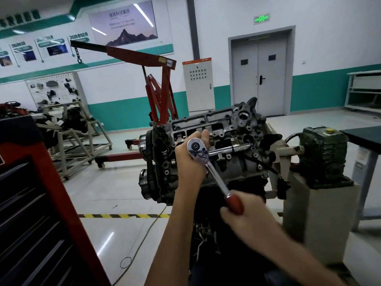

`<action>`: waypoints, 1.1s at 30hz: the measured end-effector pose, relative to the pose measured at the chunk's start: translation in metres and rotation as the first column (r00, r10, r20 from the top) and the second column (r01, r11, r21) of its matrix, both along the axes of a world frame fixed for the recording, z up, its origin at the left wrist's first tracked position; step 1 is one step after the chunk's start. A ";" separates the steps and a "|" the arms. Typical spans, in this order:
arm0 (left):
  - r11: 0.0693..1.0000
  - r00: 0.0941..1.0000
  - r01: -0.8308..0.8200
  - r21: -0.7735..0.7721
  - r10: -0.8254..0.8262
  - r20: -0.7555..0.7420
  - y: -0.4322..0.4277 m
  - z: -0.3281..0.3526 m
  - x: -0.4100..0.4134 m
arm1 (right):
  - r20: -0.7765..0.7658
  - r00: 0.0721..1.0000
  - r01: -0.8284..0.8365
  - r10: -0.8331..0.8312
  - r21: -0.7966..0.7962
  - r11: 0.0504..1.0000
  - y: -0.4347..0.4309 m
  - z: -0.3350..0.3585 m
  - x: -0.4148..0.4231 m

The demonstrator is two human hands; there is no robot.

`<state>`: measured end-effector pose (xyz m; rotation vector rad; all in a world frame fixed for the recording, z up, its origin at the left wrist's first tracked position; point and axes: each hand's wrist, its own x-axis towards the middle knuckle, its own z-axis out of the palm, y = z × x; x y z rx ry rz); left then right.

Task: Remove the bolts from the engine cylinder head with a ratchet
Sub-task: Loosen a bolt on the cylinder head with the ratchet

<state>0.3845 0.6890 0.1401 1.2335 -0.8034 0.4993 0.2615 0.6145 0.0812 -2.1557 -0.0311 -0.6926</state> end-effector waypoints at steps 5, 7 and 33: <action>0.999 0.999 -0.034 0.035 0.033 0.035 0.006 -0.003 0.000 | -0.014 0.995 -0.092 0.098 0.236 0.967 0.045 -0.020 0.010; 0.984 0.995 -0.091 0.150 0.084 0.053 0.015 -0.001 0.007 | -0.050 0.995 -0.086 0.090 0.085 0.993 0.019 -0.004 0.005; 0.931 0.989 -0.040 0.363 -0.015 0.149 0.026 0.008 0.007 | -0.130 0.991 -0.035 -0.044 -0.549 0.835 -0.080 0.077 0.000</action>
